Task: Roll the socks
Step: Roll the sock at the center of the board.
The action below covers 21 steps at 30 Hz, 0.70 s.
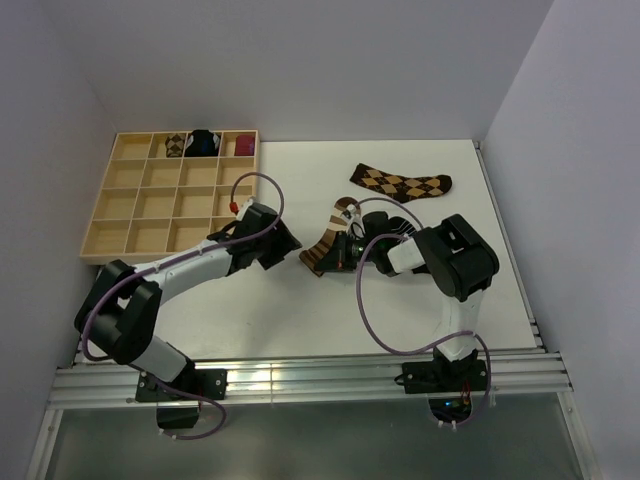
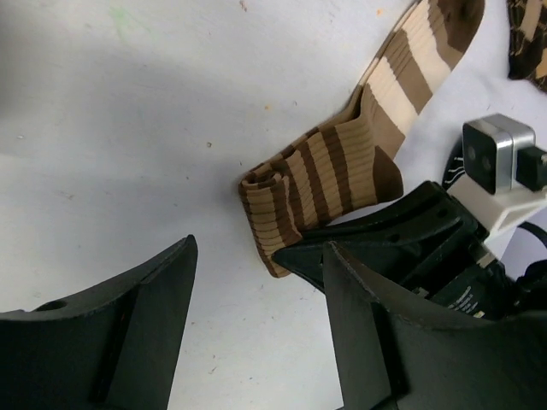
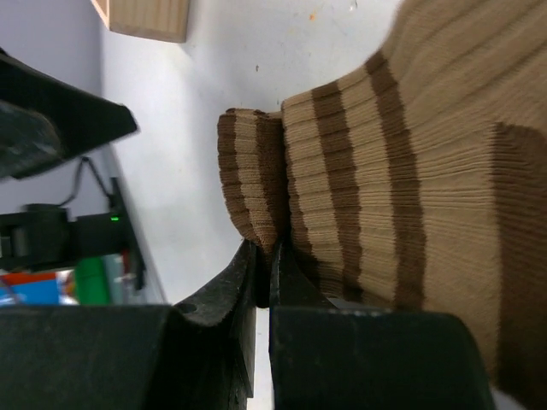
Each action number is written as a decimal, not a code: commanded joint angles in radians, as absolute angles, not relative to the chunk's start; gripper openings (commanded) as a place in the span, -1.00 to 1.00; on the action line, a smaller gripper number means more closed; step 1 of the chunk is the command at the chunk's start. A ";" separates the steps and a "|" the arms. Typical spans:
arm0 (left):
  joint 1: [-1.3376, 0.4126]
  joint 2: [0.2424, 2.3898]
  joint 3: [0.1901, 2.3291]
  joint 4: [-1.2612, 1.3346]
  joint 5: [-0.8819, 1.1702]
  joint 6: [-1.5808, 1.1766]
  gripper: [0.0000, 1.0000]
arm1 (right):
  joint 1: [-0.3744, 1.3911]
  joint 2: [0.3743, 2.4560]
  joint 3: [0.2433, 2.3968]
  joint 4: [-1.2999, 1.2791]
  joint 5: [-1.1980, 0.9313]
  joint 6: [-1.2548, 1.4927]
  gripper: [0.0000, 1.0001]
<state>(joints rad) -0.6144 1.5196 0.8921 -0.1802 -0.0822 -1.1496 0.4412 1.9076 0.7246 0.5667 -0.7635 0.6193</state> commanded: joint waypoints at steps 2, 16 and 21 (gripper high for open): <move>-0.634 1.566 0.920 -0.137 -0.063 -1.154 0.31 | 0.416 1.973 0.700 0.627 -0.842 0.741 -1.00; -0.647 1.669 0.953 -0.089 -0.046 -1.140 0.27 | 0.385 2.023 0.715 0.612 -0.842 0.764 -1.00; -0.647 1.707 0.963 -0.072 -0.040 -1.134 0.25 | 0.383 2.031 0.719 0.611 -0.845 0.767 -1.00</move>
